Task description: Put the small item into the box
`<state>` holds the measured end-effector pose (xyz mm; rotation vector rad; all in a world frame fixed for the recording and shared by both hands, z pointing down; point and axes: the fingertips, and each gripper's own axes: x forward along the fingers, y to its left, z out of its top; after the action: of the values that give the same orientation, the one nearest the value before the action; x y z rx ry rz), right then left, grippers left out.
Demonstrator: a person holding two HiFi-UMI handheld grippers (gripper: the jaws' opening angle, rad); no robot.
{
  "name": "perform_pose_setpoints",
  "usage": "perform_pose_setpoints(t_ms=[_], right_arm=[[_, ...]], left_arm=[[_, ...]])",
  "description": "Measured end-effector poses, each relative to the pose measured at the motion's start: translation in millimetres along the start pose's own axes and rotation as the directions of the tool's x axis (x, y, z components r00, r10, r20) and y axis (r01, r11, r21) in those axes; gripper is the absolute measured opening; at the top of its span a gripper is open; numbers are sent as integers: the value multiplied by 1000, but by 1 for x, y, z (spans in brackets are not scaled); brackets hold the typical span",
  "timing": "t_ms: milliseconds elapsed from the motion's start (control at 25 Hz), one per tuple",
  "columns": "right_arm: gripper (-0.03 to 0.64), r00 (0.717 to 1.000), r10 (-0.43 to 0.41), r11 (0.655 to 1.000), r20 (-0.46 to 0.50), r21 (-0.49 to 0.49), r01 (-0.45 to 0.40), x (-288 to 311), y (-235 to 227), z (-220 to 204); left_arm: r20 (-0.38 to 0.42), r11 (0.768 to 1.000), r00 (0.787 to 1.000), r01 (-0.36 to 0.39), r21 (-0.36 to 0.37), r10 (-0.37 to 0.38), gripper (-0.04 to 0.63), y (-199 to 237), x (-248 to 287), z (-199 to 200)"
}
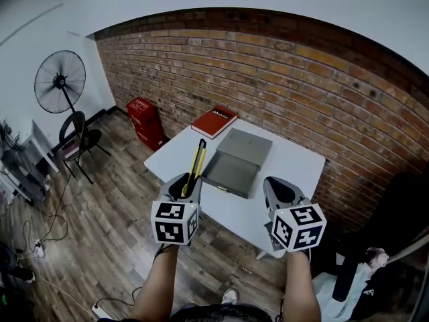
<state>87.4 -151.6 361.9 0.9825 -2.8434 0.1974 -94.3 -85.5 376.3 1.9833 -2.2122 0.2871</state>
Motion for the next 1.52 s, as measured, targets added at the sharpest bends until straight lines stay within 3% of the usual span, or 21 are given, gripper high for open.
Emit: perform_pose_setpoints(t_ms=[520, 800, 1240, 1520], right_arm=[[20, 1000, 1, 1000, -2, -17, -1, 42, -26, 8], [20, 999, -36, 999, -6, -18, 36, 65, -26, 8], [20, 985, -175, 985, -4, 6, 175, 135, -29, 16], [20, 960, -278, 960, -11, 16, 279, 171, -32, 25]], left_arm=[[1, 1000, 1000, 2, -4, -2, 132, 13, 48, 5], [7, 999, 999, 45, 7, -45, 132, 29, 75, 10], [-11, 982, 983, 184, 27, -184, 132, 80, 153, 15], [-29, 956, 957, 290, 42, -289, 132, 104, 199, 22]])
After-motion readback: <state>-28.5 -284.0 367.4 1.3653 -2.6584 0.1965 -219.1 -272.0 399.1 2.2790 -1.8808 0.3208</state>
